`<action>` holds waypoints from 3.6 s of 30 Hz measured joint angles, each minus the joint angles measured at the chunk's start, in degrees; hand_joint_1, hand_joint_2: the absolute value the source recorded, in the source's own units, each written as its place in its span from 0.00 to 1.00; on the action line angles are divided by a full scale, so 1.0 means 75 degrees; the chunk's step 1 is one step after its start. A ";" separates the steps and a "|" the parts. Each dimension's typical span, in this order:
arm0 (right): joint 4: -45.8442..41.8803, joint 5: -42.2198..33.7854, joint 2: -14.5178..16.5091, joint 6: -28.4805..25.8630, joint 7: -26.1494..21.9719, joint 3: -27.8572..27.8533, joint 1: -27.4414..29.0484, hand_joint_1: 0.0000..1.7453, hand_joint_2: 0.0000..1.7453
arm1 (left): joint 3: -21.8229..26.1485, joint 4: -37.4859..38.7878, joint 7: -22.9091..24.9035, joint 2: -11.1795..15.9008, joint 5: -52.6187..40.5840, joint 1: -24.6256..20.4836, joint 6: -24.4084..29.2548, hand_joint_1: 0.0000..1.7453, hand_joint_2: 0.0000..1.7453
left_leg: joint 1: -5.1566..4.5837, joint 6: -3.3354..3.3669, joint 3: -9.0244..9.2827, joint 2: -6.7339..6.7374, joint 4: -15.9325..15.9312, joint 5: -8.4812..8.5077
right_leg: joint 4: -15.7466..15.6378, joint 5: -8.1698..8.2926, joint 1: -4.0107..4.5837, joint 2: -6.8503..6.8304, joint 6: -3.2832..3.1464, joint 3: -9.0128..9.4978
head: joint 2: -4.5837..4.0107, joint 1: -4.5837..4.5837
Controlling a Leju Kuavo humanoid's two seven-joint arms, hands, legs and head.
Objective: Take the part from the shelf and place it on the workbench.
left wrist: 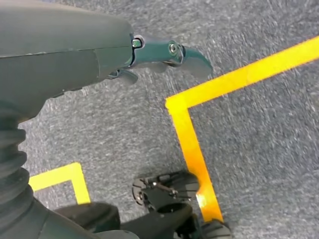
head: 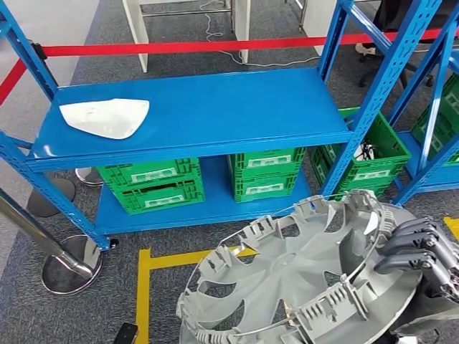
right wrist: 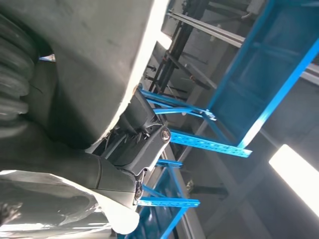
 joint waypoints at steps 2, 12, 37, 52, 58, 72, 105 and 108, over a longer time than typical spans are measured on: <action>0.0001 -0.0031 -0.0034 -0.0001 0.0000 -0.0004 0.0031 1.00 1.00 | 0.0003 0.0000 0.0005 -0.0009 0.0000 -0.0015 -0.0009 0.00 1.00 | 0.0007 0.0062 -0.0204 0.0028 -0.0026 0.0184 | 0.0738 -0.0723 -0.0005 0.0020 0.0046 -0.0262 | 0.0000 0.0009; 0.0002 -0.0022 -0.0125 -0.0003 -0.0003 -0.0001 0.0083 1.00 1.00 | 0.0010 0.0000 -0.0003 -0.0045 0.0003 -0.0015 -0.0021 0.00 1.00 | -0.0031 -0.0158 -0.1142 0.0043 0.0288 0.0903 | -0.0475 -0.0829 0.0014 0.0033 -0.0025 0.1492 | 0.0000 0.0020; -0.0159 0.0055 -0.0163 -0.0020 0.0067 -0.0018 0.0272 1.00 1.00 | 0.0189 0.0000 -0.0246 -0.0087 -0.0130 0.0052 0.0146 0.00 1.00 | 0.0006 0.0038 -0.0080 0.0425 -0.0041 0.0081 | 0.1449 -0.0698 -0.0019 0.0006 0.0139 -0.0414 | 0.0000 0.0062; -0.0192 0.0001 -0.0163 -0.0020 0.0070 -0.0015 0.0278 1.00 1.00 | 0.0321 0.0000 -0.0085 -0.0142 -0.0251 0.0051 0.0173 0.00 1.00 | 0.0052 -0.0317 -0.1030 0.0004 0.2295 -0.0956 | -0.0216 -0.0006 0.0015 0.0461 -0.0308 0.0370 | 0.0000 0.0009; -0.0194 -0.0026 -0.0163 -0.0023 0.0066 -0.0017 0.0267 1.00 1.00 | 0.0338 0.0000 -0.0012 -0.0107 -0.0288 0.0058 0.0211 0.00 1.00 | 0.0032 -0.0056 -0.0160 -0.0813 0.0249 -0.0066 | -0.0206 0.0147 -0.0042 0.1034 -0.0115 0.0194 | 0.0000 -0.0019; -0.0219 -0.0059 -0.0163 -0.0025 0.0060 -0.0046 0.0280 1.00 1.00 | 0.0393 0.0000 -0.0007 -0.0154 -0.0315 0.0024 0.0210 0.00 1.00 | 0.0001 -0.0156 -0.0169 0.0746 0.0174 -0.0024 | -0.0233 -0.0119 0.0023 -0.0560 0.0012 0.0489 | 0.0000 0.0063; -0.0429 0.0038 -0.0149 -0.0027 0.0045 -0.0012 0.0173 1.00 1.00 | 0.0656 0.0000 -0.0171 -0.0058 -0.0460 0.0018 0.0062 0.00 1.00 | 0.0015 -0.0234 -0.0203 0.0893 0.0238 -0.0075 | -0.0215 -0.0062 0.0025 -0.0298 -0.0089 0.0390 | 0.0000 0.0084; -0.0440 0.0039 -0.0149 -0.0028 0.0046 -0.0012 0.0168 1.00 1.00 | 0.0656 0.0000 -0.0131 -0.0069 -0.0527 0.0010 0.0051 0.00 1.00 | 0.0071 -0.0333 -0.0421 0.0443 0.0847 -0.0544 | -0.0240 -0.0014 -0.0011 -0.0070 -0.0220 0.0375 | 0.0000 0.0052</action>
